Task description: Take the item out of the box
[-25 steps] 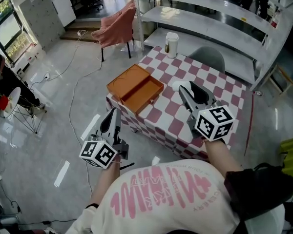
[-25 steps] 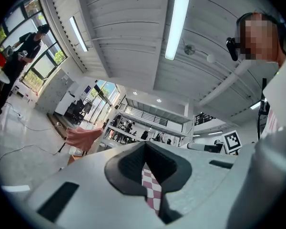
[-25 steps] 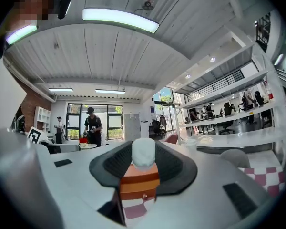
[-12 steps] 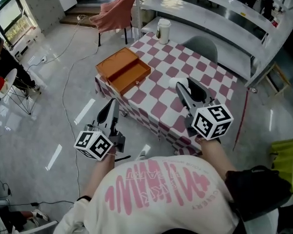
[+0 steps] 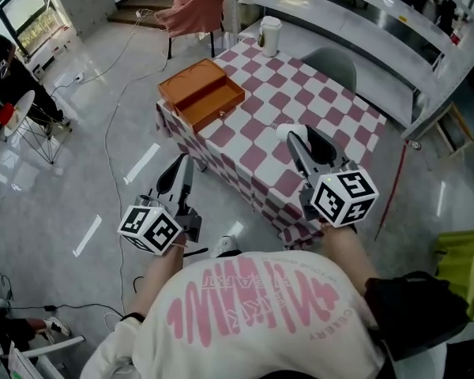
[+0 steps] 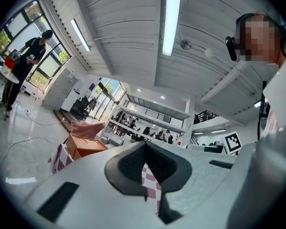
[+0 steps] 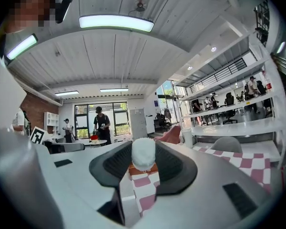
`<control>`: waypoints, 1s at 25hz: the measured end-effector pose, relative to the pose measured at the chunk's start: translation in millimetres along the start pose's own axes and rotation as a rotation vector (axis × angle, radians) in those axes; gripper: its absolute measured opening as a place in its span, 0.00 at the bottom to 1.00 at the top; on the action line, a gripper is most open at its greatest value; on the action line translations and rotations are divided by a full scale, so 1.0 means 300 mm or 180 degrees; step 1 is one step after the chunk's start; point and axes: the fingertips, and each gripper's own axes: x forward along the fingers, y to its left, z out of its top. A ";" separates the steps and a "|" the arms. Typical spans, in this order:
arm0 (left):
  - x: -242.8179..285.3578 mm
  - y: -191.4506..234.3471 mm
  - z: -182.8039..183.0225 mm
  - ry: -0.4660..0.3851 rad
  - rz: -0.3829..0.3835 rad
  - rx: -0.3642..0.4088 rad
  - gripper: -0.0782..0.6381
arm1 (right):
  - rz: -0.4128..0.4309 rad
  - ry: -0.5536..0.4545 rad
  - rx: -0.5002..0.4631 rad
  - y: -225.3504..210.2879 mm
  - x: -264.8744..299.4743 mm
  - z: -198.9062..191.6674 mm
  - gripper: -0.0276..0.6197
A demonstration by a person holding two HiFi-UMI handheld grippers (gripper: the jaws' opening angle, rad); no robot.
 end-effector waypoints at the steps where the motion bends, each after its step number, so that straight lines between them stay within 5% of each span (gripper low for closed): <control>1: -0.011 -0.007 -0.006 0.0004 0.0011 -0.0010 0.12 | 0.0010 0.0013 -0.0007 0.005 -0.011 -0.007 0.27; 25: -0.277 -0.189 -0.132 0.0044 0.0180 -0.0056 0.12 | 0.0128 0.0168 0.0017 0.090 -0.278 -0.154 0.27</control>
